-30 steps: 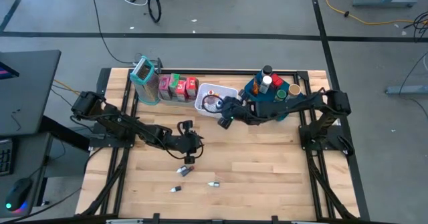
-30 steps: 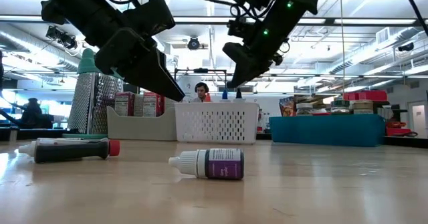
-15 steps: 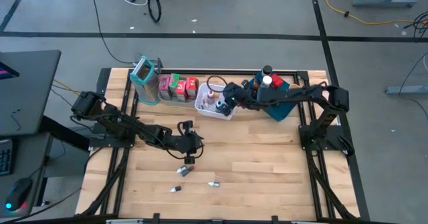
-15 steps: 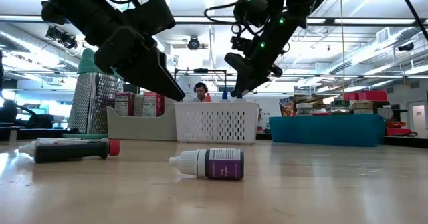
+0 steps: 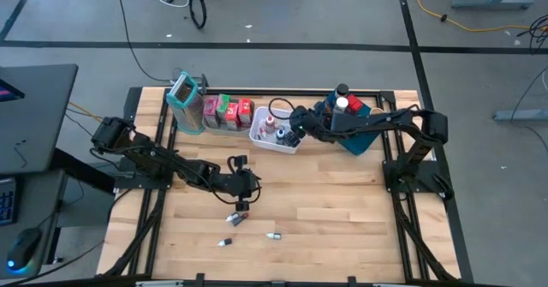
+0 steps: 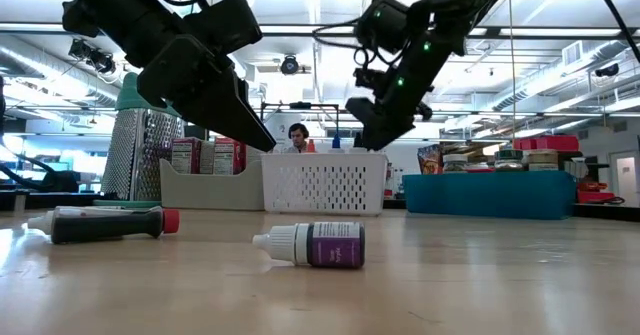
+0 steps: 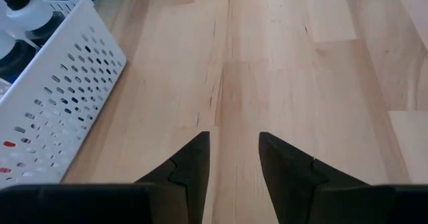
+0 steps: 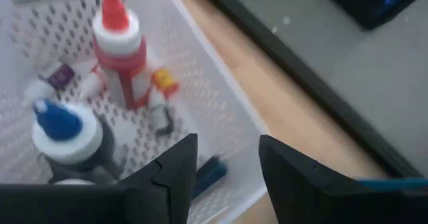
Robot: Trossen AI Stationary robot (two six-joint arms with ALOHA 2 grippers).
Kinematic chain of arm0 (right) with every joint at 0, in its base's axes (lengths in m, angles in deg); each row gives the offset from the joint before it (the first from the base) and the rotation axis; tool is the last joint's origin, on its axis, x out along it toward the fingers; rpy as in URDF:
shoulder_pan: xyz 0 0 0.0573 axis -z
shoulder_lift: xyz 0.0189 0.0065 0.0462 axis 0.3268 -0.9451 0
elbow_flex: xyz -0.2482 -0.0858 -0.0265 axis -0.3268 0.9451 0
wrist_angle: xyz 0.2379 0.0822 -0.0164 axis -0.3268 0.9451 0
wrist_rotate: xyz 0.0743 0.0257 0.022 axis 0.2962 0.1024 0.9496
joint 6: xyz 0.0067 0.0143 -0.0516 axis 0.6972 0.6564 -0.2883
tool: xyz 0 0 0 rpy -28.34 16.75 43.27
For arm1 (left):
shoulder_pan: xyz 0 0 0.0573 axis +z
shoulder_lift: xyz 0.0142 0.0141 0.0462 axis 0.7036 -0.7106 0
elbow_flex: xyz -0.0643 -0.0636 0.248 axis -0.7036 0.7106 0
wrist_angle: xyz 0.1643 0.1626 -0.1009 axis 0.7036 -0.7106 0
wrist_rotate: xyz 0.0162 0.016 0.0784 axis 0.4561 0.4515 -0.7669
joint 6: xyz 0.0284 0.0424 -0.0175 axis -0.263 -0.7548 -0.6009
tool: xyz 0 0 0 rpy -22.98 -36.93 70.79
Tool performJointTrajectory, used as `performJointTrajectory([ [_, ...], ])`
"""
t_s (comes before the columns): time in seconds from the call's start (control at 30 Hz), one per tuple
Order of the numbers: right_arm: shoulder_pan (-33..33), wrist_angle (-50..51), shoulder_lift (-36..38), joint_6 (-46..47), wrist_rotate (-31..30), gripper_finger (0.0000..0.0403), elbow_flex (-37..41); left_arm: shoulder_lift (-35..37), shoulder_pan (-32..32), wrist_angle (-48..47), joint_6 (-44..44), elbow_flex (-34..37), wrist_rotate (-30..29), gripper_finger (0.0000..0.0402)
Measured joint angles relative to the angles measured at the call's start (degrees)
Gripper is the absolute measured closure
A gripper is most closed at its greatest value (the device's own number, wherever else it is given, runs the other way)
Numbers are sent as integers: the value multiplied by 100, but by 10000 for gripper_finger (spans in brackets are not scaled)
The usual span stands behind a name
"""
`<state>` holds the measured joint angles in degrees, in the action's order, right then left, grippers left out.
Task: Pick & Place Kitchen Items
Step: Put the small purple food coloring bottle into the white bin
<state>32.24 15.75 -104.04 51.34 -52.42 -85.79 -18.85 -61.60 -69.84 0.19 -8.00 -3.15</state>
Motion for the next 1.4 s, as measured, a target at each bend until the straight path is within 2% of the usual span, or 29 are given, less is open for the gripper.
performJointTrajectory([
  [0.2, -173, -36, 507, -355, -171, 227, 0, 0, 0, -6, -4, 0, 0, 264],
  [0.3, -345, 88, 974, -328, 32, 227, -2, 0, 0, -12, 14, 0, 0, 264],
  [0.37, -492, 169, 1252, -97, 578, 227, -2, 0, 0, -14, 33, 0, 0, 264],
  [0.53, -1047, 125, 1640, -9, 2895, 227, -2, 0, 0, -33, 90, 0, 198, 264],
  [0.6, -1388, 59, 1652, 46, 3445, 227, -2, -1, 0, 7, 120, 0, 394, 264],
  [0.67, -1801, -66, 1601, 119, 3600, 227, -2, 0, 0, 9, 115, 0, 650, 264],
  [0.73, -2280, -196, 1474, 209, 3520, 227, -2, -2, -2, 7, 60, 0, 855, 264],
  [0.87, -3164, -696, 1049, 127, 2835, 227, 0, -2, -3, 13, 442, 0, 944, 264],
  [0.93, -3534, -1018, 759, -50, 2483, 227, -2, 22, -36, 6, 487, 0, 837, 264],
  [1.03, -3962, -1554, 212, -320, 1871, 227, 0, 154, -149, 40, 371, -7, 379, 264],
  [1.17, -4273, -2199, -556, -259, 1262, 227, 0, 592, -344, -67, 323, 1, -256, 264],
  [1.4, -4406, -3222, -1721, 309, 1220, 227, 2, 1520, -543, -439, 329, 0, -590, 264],
])
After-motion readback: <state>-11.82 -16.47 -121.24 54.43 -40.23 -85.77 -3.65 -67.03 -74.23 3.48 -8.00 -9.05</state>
